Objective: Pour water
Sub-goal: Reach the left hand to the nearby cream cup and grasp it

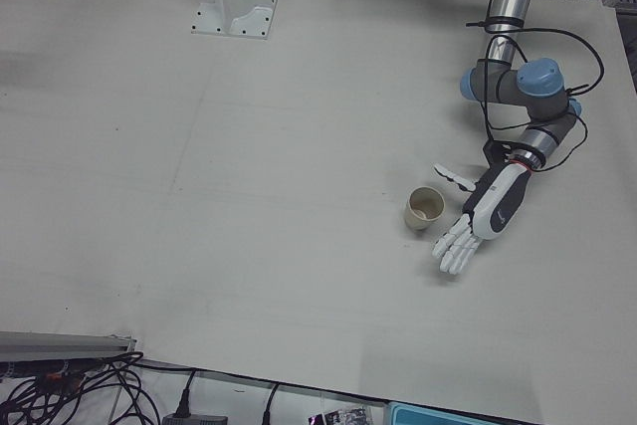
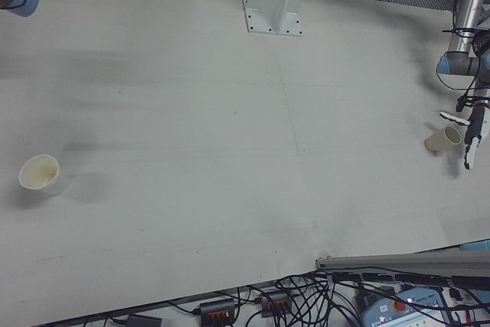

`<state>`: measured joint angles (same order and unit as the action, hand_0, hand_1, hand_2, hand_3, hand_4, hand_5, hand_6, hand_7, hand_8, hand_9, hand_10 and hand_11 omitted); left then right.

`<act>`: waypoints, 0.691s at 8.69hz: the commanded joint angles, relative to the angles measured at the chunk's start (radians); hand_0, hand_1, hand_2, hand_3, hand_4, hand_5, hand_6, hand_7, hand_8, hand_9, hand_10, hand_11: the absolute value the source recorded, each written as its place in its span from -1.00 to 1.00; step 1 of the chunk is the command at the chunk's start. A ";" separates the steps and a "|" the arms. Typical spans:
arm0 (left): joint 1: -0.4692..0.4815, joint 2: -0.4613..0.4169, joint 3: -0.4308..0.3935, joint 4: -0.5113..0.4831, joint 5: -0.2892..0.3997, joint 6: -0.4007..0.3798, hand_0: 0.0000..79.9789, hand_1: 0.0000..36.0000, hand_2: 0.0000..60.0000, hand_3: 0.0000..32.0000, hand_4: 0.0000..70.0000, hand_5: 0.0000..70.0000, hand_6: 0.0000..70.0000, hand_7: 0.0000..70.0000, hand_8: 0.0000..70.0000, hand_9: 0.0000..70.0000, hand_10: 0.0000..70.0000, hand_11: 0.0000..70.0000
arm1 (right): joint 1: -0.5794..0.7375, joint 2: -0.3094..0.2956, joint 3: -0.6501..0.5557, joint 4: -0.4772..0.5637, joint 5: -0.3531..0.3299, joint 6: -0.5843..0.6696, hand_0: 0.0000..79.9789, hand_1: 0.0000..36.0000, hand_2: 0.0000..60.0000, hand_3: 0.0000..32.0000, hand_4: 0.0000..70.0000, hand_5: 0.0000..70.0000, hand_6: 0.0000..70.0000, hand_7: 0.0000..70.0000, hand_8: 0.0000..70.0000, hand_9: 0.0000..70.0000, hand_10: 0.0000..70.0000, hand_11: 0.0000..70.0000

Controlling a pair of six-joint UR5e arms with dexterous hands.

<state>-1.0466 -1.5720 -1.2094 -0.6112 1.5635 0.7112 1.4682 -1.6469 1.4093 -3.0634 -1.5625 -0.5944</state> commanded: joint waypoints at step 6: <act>0.069 -0.059 -0.002 0.039 -0.066 -0.010 0.40 -0.65 -1.00 -1.00 -0.39 -0.87 -1.00 -0.89 -1.00 -1.00 -0.96 -0.90 | 0.035 -0.011 -0.004 0.003 -0.002 0.005 0.09 -0.71 -1.00 -1.00 -0.95 -0.99 -1.00 -0.97 -0.97 -0.99 -1.00 -1.00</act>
<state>-0.9766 -1.6187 -1.2109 -0.5786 1.4976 0.7077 1.4942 -1.6541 1.4067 -3.0618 -1.5640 -0.5892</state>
